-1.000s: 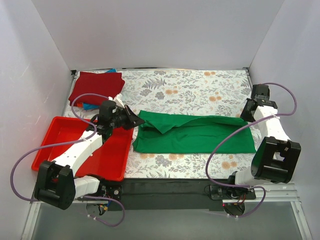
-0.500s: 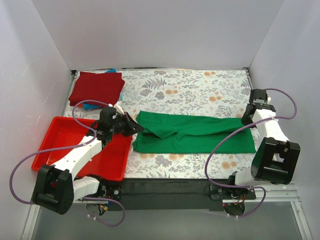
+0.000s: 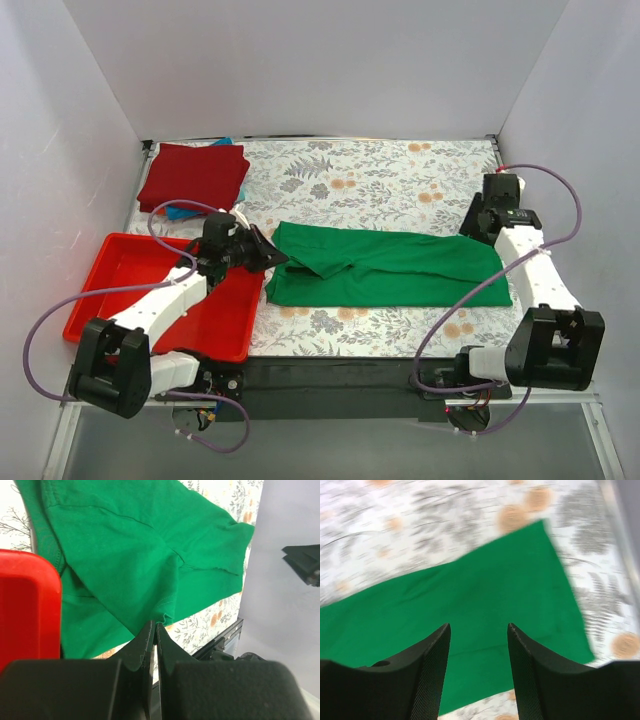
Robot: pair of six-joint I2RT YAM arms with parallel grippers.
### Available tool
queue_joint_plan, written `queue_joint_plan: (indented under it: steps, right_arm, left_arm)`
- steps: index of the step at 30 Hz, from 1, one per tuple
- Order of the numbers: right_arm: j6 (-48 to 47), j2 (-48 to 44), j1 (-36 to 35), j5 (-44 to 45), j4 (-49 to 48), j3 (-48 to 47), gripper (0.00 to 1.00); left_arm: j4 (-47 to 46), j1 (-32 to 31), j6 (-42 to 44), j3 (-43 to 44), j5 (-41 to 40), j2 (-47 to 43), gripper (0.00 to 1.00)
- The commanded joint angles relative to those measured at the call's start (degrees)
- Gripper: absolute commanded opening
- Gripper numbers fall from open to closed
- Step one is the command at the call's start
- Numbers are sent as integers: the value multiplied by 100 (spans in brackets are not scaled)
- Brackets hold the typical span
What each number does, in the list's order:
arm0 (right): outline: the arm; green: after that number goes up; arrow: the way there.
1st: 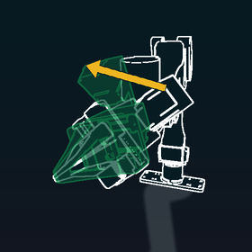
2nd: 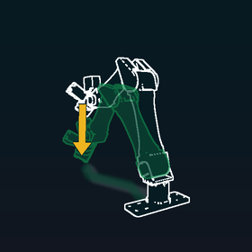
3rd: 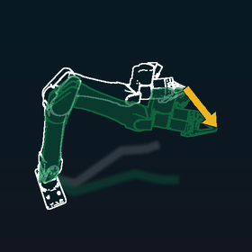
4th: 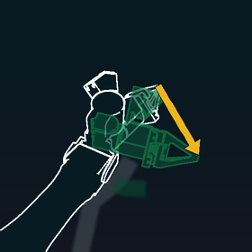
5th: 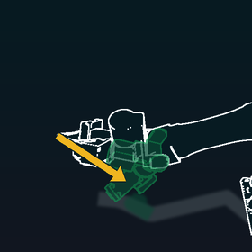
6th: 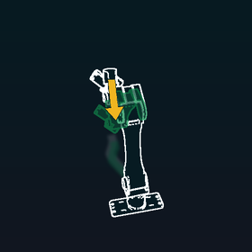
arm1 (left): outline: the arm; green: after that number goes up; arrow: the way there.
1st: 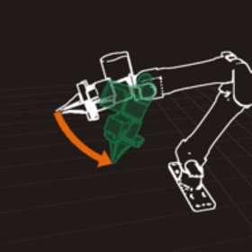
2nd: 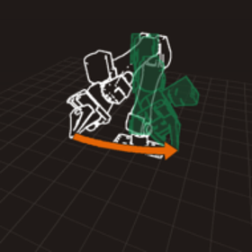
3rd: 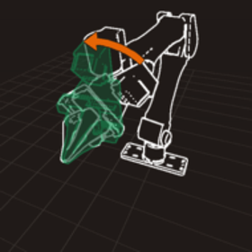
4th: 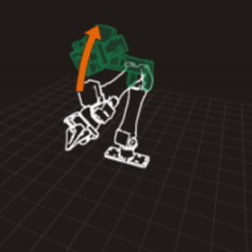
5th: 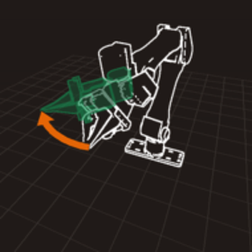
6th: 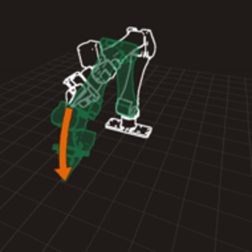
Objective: Fold and stack the t-shirts
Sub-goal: Fold the tshirt
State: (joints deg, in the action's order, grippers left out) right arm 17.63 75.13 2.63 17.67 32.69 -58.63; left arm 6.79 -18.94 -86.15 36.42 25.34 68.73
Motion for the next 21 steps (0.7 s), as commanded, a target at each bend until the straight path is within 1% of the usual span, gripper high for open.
queue_joint_plan:
  steps: [1,3,4,5,6,7,8,9,10,12,13,14,16,17,21]
  right_arm:
    - [179,-271,-892,-1027,-473,-141,55]
    - [381,-306,-1386,-1510,-718,-52,54]
    - [617,-298,-1832,-1712,-842,70,54]
    - [741,-254,-2045,-2176,-1017,149,52]
    - [847,-210,-2282,-2337,-1184,211,52]
    - [961,-149,-2746,-2469,-1482,255,50]
    - [1092,35,-3012,-2549,-1606,247,48]
    - [1137,158,-3267,-2532,-1668,195,47]
    - [1155,299,-3722,-2523,-1765,125,46]
    - [1164,799,-4120,-2523,-1792,-191,45]
    - [1155,966,-4444,-2497,-1792,-297,44]
    - [1164,1255,-4586,-2427,-1801,-394,42]
    - [1155,1538,-4919,-2330,-1810,-658,41]
    - [1164,1757,-5009,-2243,-1810,-728,40]
    - [1155,2145,-5281,-2023,-1784,-861,38]
  left_arm:
    - [-90,-22,54,260,-108,105,0]
    - [-98,-22,98,321,-144,219,0]
    - [-99,-22,124,339,-170,263,0]
    - [-90,-22,142,409,-187,316,0]
    - [-90,-22,194,444,-257,404,0]
    - [-98,-22,221,497,-310,457,0]
    - [-90,-22,247,584,-372,518,0]
    - [-90,-13,265,655,-424,614,0]
    - [-90,-22,318,716,-521,685,0]
    - [-99,-22,353,918,-557,834,0]
    - [-107,-13,388,980,-609,1000,0]
    - [-99,-13,397,1050,-636,1080,0]
    - [-107,-13,432,1208,-680,1265,0]
    - [-99,-13,467,1253,-749,1309,0]
    - [-81,-13,529,1376,-803,1432,0]
